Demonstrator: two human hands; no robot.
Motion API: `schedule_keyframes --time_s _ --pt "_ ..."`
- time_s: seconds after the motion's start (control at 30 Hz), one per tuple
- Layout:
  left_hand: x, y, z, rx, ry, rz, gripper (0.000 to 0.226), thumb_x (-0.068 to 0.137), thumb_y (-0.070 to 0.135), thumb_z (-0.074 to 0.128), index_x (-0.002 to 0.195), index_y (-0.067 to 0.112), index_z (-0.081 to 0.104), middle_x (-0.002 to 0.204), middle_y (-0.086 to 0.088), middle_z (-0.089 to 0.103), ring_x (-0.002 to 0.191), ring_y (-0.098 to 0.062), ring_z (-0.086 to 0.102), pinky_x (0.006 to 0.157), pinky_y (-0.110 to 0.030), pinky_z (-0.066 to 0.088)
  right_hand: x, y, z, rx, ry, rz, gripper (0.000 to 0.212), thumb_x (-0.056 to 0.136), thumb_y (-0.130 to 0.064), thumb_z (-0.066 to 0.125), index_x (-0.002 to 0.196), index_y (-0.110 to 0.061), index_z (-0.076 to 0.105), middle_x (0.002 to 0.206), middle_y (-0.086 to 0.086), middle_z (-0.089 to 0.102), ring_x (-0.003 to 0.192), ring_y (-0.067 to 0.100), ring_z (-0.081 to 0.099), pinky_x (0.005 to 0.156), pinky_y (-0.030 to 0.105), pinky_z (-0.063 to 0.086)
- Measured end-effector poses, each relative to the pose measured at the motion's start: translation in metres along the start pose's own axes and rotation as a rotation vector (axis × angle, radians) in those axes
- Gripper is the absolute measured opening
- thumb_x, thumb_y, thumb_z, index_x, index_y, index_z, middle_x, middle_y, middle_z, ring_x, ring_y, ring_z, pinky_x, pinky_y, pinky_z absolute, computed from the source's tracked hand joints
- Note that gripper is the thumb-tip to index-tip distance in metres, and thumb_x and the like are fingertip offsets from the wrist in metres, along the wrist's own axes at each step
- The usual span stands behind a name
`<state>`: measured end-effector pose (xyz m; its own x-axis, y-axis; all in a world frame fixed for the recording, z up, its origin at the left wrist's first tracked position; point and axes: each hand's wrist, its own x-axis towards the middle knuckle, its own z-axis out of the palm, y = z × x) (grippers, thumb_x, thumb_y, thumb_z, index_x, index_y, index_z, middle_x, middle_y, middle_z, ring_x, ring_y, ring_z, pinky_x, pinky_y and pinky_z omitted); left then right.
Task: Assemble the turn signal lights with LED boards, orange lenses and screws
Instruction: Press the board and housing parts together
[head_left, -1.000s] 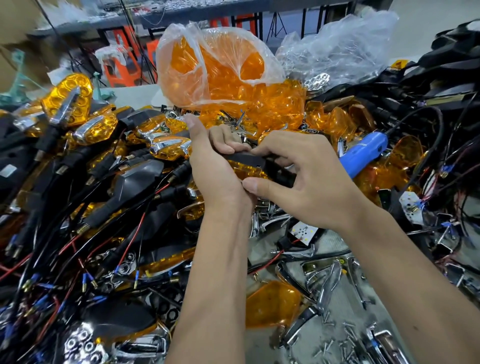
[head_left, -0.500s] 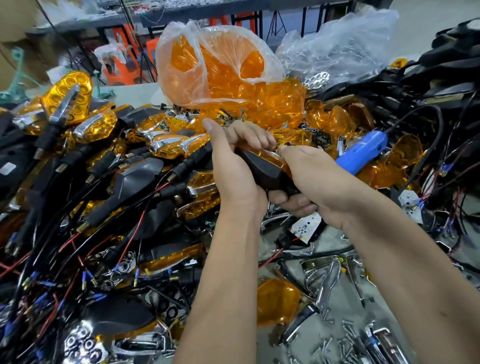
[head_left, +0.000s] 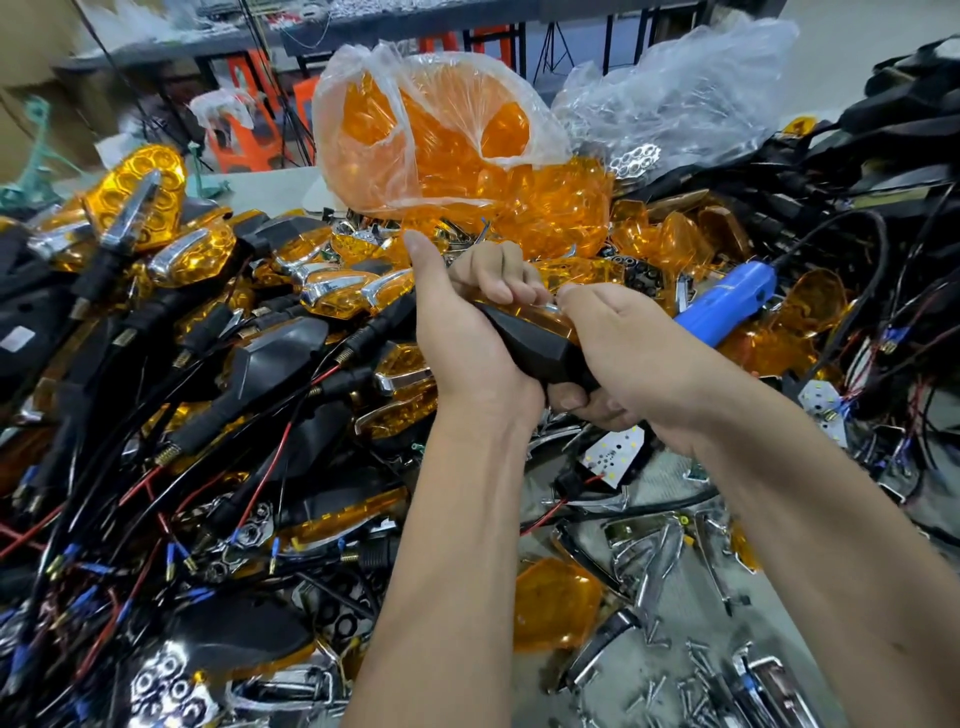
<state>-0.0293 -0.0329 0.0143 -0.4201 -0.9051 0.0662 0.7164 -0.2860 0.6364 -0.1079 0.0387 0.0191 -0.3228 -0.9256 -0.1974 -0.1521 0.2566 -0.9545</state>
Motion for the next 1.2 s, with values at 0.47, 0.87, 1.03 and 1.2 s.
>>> schedule_keyframes --time_s 0.47,0.87,1.03,1.2 --pt "0.006 0.005 -0.028 0.610 -0.127 -0.046 0.024 0.100 0.026 0.069 0.080 0.024 0.082 0.085 0.001 0.076 0.072 -0.016 0.073 0.065 -0.029 0.059 0.008 0.011 -0.029 -0.343 0.286 -0.250 0.047 0.095 -0.069 0.053 0.108 -0.025 0.054 0.085 0.000 0.066 0.075 0.019 0.064 0.068 0.042 0.052" --pt "0.005 -0.002 -0.025 0.434 -0.126 -0.104 0.018 0.103 0.012 0.061 0.107 0.008 0.078 0.088 -0.005 0.076 0.089 -0.020 0.071 0.075 -0.035 0.061 0.013 0.022 -0.030 -0.326 0.327 -0.455 0.034 0.090 -0.053 0.070 0.093 -0.022 0.056 0.073 -0.013 0.063 0.063 0.008 0.052 0.058 0.034 0.046" --pt "0.006 -0.006 -0.033 0.397 -0.176 -0.096 0.020 0.098 0.012 0.066 0.116 0.011 0.077 0.117 -0.015 0.076 0.098 -0.022 0.073 0.082 -0.031 0.060 0.011 0.029 -0.028 -0.487 0.515 -0.541 0.038 0.084 -0.056 0.076 0.102 -0.032 0.052 0.088 -0.014 0.065 0.080 0.011 0.063 0.071 0.046 0.056" --pt "0.009 0.004 -0.047 0.477 -0.256 0.015 0.028 0.082 0.017 0.077 0.110 0.015 0.081 0.108 -0.010 0.078 0.097 -0.020 0.073 0.083 -0.034 0.060 0.008 0.029 -0.029 -0.516 0.422 -0.576 0.036 0.091 -0.059 0.063 0.119 -0.038 0.056 0.108 -0.015 0.067 0.099 0.010 0.064 0.083 0.048 0.056"
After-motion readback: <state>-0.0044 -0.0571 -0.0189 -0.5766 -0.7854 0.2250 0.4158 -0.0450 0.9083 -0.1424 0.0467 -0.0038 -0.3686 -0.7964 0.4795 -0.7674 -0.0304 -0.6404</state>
